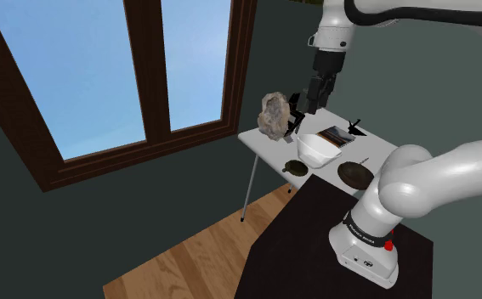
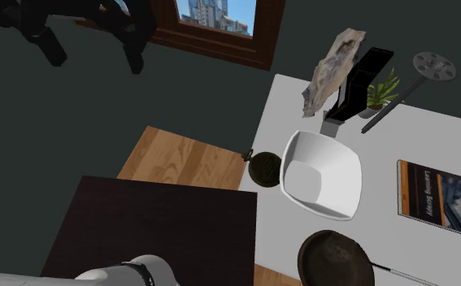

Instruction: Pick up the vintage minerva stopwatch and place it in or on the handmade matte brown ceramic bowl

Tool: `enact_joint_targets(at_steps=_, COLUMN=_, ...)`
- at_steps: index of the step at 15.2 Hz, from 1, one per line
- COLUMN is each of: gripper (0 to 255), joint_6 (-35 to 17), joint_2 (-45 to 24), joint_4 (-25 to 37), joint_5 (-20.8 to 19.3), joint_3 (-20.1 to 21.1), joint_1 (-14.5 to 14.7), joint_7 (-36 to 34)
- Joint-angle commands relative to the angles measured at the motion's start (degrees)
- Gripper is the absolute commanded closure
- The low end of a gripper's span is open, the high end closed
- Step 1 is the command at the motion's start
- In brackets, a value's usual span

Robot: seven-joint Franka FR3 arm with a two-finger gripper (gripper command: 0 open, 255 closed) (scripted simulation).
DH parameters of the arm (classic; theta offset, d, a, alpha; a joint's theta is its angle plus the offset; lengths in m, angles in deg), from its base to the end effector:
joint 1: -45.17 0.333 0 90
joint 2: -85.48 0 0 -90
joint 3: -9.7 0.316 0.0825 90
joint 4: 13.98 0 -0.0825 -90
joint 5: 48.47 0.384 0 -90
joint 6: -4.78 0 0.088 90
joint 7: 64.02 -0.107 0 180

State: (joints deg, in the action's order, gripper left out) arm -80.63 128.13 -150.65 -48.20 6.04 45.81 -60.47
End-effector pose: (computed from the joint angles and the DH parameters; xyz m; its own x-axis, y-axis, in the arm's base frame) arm 0.3061 -0.0202 0.5572 0.9885 0.0333 -0.1473 0.0251 -0.9980 -0.0572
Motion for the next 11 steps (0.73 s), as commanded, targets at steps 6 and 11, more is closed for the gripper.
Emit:
enact_joint_targets(at_steps=6, gripper=0, joint_6=-10.0, joint_2=-2.4, joint_4=-7.2, joint_5=-3.0, joint_3=-1.0, joint_1=-1.4, joint_7=0.8)
enact_joint_targets(at_steps=11, gripper=0, joint_6=-20.7, joint_2=-7.1, joint_4=-12.6, joint_5=-6.3, joint_3=-2.4, joint_1=-3.1, joint_7=1.2)
